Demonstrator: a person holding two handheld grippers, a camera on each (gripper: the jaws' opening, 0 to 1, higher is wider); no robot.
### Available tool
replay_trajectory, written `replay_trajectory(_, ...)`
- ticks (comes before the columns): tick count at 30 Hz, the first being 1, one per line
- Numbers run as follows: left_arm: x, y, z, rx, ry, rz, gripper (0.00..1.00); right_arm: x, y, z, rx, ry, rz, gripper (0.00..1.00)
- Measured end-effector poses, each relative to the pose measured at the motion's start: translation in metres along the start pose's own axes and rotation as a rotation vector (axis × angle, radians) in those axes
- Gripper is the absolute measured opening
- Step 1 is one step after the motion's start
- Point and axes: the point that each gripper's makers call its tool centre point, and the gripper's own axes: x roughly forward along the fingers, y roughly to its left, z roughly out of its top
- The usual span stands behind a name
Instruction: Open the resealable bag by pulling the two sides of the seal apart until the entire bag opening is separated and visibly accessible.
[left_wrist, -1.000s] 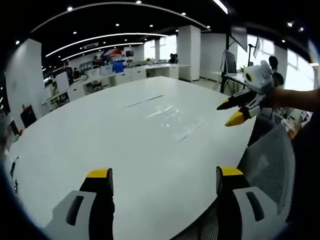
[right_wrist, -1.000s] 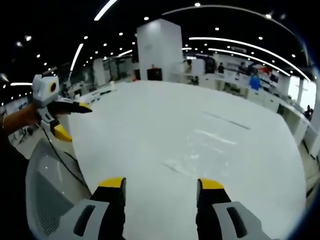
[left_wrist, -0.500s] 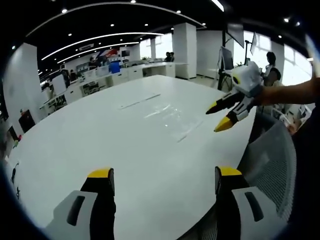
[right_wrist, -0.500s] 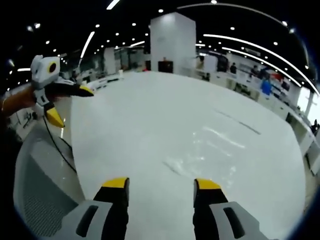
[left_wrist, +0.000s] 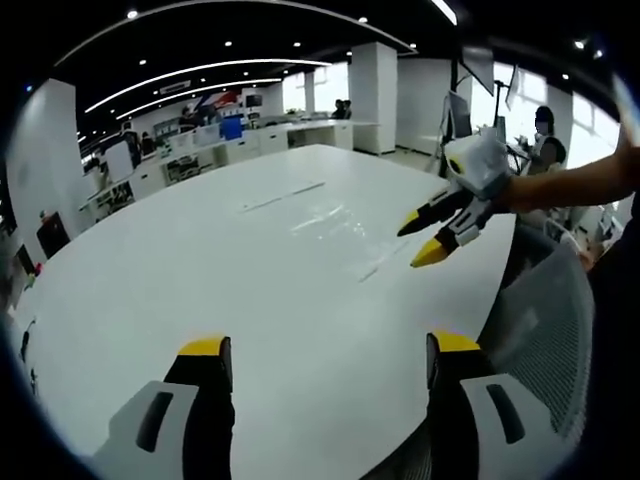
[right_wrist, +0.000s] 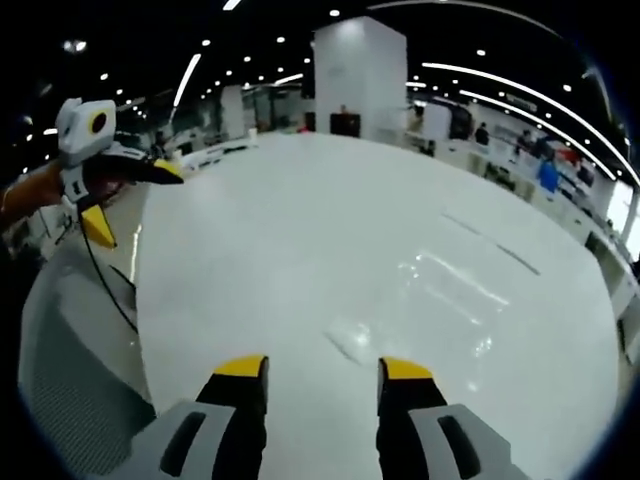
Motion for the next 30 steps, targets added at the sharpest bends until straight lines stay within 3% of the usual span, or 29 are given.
replay_trajectory(3,0.001,0.001,0.0,-0.006,0.003,-0.001,0.78,0.005,-0.001,-0.001,-0.015,0.013,0.005,0.31)
replay_trajectory(8,0.005,0.003,-0.002,-0.007,0.008,-0.004,0.79,0.027,-0.015,-0.002,-0.065,0.036,0.013,0.28)
replay_trajectory(14,0.006,0.005,-0.004,-0.01,0.019,-0.006,0.81,0.038,-0.02,-0.001,-0.088,0.044,0.022,0.26)
replay_trajectory(22,0.011,0.006,-0.007,-0.018,0.022,-0.003,0.8,0.061,-0.026,-0.011,-0.128,0.103,0.06,0.14)
replay_trajectory(30,0.014,0.003,-0.014,-0.019,0.043,-0.01,0.8,0.073,-0.03,-0.018,-0.14,0.142,0.07,0.12)
